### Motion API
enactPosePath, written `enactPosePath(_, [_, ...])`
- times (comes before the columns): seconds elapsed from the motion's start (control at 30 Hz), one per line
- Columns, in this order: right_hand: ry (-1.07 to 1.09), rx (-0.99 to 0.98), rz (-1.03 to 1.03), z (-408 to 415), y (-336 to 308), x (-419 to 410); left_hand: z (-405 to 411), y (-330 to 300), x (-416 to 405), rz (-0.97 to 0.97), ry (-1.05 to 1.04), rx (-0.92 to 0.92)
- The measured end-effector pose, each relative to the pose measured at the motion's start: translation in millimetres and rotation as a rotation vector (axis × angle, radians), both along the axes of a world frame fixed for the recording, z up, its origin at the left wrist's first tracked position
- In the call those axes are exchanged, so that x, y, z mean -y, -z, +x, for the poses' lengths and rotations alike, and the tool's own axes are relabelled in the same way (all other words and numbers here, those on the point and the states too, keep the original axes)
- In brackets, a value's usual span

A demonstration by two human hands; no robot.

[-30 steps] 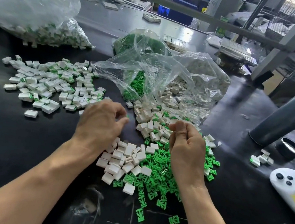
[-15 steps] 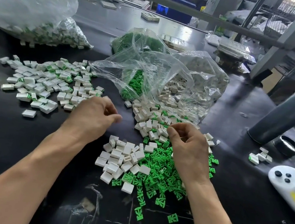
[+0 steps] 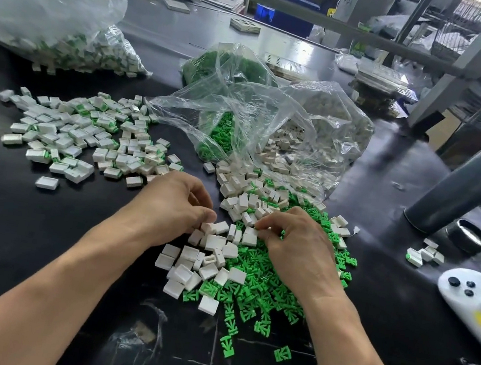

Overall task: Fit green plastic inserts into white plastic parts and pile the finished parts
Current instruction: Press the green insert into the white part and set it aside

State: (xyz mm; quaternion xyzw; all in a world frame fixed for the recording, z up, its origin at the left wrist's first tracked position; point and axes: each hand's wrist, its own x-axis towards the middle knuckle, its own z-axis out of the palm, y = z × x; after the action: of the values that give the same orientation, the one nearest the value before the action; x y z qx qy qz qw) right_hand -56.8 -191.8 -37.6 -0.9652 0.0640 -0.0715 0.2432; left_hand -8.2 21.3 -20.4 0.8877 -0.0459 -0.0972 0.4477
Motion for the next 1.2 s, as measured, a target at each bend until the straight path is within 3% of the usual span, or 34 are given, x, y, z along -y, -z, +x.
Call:
enactPosePath(0.2, [-0.008,0.01,-0.036,2.3,1.5,-2.4,-0.6,2.2,2.8,-0.069,0.039,0.028])
enactPosePath(0.63, [-0.009,0.049,-0.113,2.0,2.4,-5.6,-5.8,13.7,13.3,0.131,0.093,0.119])
enactPosePath(1.03, [0.031,0.034,-0.166,4.9,1.8,-9.7,-4.9,16.7,14.9,0.035,0.056,0.138])
enactPosePath(1.2, [0.029,0.123,-0.092,3.0,0.1,-8.9,-5.0,19.1,17.0,0.04,0.04,0.148])
